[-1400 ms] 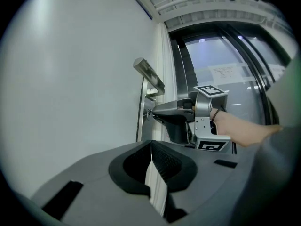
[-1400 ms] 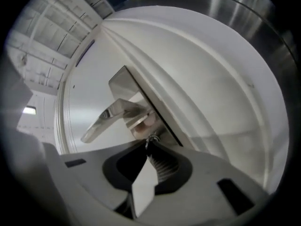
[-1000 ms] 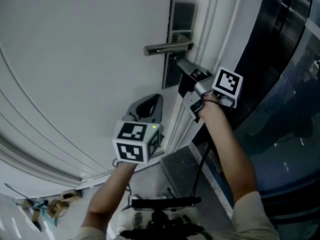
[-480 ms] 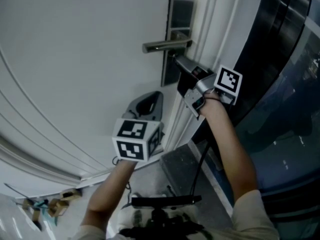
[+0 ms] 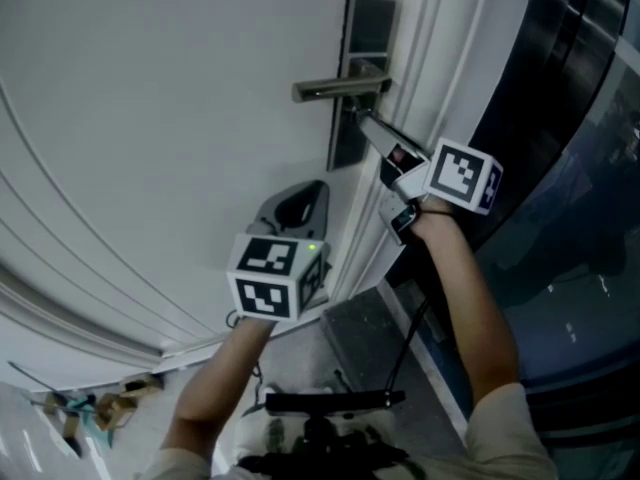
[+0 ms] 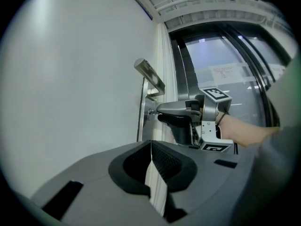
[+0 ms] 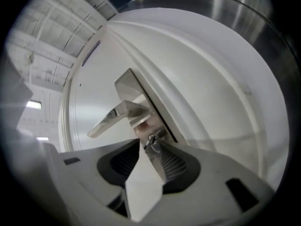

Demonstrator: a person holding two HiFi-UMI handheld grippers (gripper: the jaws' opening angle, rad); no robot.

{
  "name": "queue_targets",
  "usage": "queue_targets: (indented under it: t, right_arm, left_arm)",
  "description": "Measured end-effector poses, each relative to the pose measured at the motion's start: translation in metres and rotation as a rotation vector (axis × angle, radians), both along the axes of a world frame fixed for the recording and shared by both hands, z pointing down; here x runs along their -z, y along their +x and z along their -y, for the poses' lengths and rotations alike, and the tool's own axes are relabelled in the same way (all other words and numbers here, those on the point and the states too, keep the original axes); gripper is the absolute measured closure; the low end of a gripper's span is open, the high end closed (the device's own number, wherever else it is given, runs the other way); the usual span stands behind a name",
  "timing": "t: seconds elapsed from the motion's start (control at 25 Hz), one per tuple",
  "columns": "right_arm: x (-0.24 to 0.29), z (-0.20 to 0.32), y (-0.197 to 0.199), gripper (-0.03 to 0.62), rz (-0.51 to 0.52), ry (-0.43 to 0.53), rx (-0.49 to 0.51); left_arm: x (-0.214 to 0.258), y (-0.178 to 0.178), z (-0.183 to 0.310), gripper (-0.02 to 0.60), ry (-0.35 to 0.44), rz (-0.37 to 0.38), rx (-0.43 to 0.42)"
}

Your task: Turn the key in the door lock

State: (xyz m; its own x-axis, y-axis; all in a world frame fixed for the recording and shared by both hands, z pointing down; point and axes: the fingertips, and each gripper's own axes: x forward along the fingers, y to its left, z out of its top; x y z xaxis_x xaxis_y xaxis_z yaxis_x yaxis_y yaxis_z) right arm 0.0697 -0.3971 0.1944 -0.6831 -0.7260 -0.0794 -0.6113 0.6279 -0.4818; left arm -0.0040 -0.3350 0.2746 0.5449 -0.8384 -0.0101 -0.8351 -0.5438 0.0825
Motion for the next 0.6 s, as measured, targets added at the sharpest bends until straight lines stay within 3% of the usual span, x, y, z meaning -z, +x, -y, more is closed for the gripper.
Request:
queue_targets:
  t: [0.16,0.4,0.6]
  right_arm:
    - [0.005,-0.005,0.002,0.457,-0.263,0.164,-0.09]
    - [0.009,-0.015,-0.009,0.451,-0.799,0.496,-0.22]
    - [0.001,-0.017,-0.019,0.451,-1.056,0.624,-0.226]
  left_arm:
    - [-0.001,-0.001,0.001,0.565,-0.001,-0.001,0.0]
    - [-0.002,-0.001,0.0,0.565,-0.003,-0.003,-0.002]
    - [-0.001,-0.002,0.0,0.565,-0.003,-0.004,0.0]
